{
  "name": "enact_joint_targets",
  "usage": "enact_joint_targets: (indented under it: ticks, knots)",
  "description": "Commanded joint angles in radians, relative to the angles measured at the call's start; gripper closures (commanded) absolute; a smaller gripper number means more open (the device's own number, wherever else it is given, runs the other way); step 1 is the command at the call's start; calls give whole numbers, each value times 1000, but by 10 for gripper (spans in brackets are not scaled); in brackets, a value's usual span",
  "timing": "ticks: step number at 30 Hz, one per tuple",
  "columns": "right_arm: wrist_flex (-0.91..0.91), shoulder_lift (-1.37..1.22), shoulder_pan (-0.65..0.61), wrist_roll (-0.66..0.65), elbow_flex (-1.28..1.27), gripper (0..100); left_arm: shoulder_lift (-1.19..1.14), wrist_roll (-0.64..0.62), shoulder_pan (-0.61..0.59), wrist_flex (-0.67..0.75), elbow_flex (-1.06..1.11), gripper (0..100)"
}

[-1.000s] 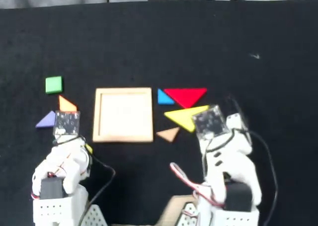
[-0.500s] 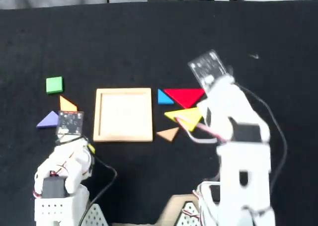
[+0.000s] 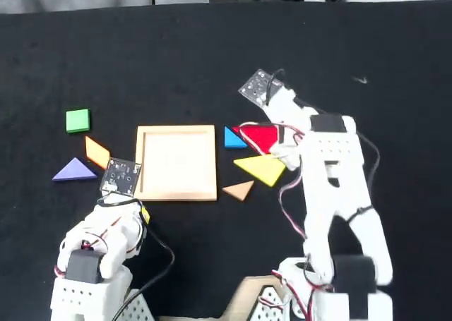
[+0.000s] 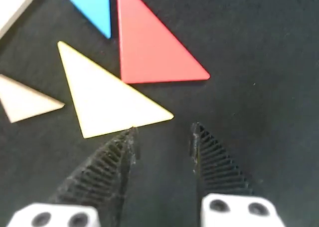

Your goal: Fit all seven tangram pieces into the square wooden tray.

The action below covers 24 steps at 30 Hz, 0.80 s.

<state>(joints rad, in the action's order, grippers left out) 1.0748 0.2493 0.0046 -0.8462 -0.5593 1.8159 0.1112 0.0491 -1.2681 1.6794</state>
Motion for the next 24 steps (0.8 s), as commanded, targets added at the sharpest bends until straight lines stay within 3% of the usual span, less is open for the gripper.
enact_joint_targets:
  ticks: [1,6,8,11,13,24]
  knots:
    - [-55,-30,38,-15,101,820,8,8,-41,-6,21,904]
    - [-103,-116,101,0,197,825,8,3,-255,-6,21,904]
    - [-160,-200,87,44,213,877,8,2,-303,-6,21,904]
    - [-181,-344,91,87,305,993,8,2,-306,-6,21,904]
    - [-160,-433,98,109,380,961,8,2,-306,-6,21,905]
    - [48,-750,109,112,661,987,8,6,-314,-6,21,905]
